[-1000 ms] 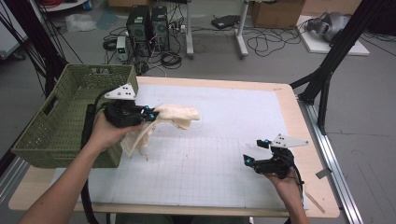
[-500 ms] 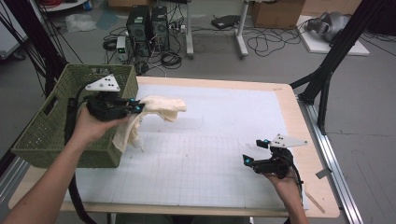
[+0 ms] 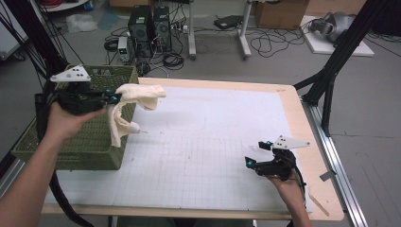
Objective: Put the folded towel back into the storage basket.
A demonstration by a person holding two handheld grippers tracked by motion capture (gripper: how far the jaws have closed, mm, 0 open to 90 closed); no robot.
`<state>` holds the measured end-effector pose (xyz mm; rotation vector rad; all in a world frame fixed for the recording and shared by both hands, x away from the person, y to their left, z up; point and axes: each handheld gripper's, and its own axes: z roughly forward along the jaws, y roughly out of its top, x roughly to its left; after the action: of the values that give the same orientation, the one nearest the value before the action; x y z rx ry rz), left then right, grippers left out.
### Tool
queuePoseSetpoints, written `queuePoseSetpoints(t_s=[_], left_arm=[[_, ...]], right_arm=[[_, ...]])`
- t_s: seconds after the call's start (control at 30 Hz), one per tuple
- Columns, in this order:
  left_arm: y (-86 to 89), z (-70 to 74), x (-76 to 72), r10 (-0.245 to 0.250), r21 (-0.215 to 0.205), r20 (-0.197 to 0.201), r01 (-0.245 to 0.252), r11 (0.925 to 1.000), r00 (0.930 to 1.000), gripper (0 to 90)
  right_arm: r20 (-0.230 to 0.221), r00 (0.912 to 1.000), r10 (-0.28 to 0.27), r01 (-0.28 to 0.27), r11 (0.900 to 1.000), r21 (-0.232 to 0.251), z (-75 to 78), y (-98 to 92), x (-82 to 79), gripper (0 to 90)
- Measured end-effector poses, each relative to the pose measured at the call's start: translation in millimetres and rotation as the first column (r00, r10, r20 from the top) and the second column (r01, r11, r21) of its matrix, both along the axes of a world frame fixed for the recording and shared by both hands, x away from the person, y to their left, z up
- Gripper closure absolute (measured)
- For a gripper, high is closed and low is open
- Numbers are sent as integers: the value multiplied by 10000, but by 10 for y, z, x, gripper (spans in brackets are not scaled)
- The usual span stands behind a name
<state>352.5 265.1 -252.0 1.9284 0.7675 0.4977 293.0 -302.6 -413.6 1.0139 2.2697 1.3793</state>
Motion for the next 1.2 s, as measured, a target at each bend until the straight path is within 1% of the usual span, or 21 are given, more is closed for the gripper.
queuePoseSetpoints(t_s=[0.13,0.23,0.3,0.47,0.6,0.67,0.73,0.8,0.87,1.07,1.17,1.2], left_arm=[[140,17,-20,357,-119,42,-356,9993,9994,829],[240,30,-36,654,-177,63,-653,9977,9978,829],[305,38,-45,814,-248,84,-811,9964,9966,829],[434,26,-71,1230,-302,42,-1228,9920,9924,829],[518,-15,-80,1605,-247,-65,-1606,9867,9870,828],[559,-58,-86,1869,-169,-134,-1871,9822,9823,828],[604,-97,-93,2036,-211,-169,-2039,9788,9789,828],[647,-135,-99,2243,-269,-227,-2249,9740,9743,828],[698,-165,-105,2441,-300,-260,-2448,9691,9694,828],[791,-280,-102,3027,-74,-521,-3035,9528,9517,828],[816,-354,-99,3211,108,-650,-3211,9470,9448,827],[823,-379,-97,3298,181,-676,-3293,9440,9416,827]], right_arm=[[-75,10000,6,-6,10000,-16,-3,8,1,127],[-7,10000,36,-37,10000,-68,-7,12,7,127],[-71,10000,34,-35,10000,-63,-7,12,5,127],[-98,9999,46,-46,10000,-67,-10,18,7,127],[-67,9999,83,-84,9999,-126,-15,19,13,127],[-75,9999,83,-84,9999,-131,-15,20,13,127],[-122,9999,87,-89,9999,-116,-15,21,10,127],[-61,9999,92,-92,9999,-125,-17,17,14,127],[-135,9999,93,-94,9999,-99,-18,18,12,127],[-87,9999,105,-106,9998,-147,-22,25,17,127],[-106,9999,94,-96,9999,-138,-21,23,16,127],[-114,9999,98,-99,9999,-131,-22,23,16,127]])
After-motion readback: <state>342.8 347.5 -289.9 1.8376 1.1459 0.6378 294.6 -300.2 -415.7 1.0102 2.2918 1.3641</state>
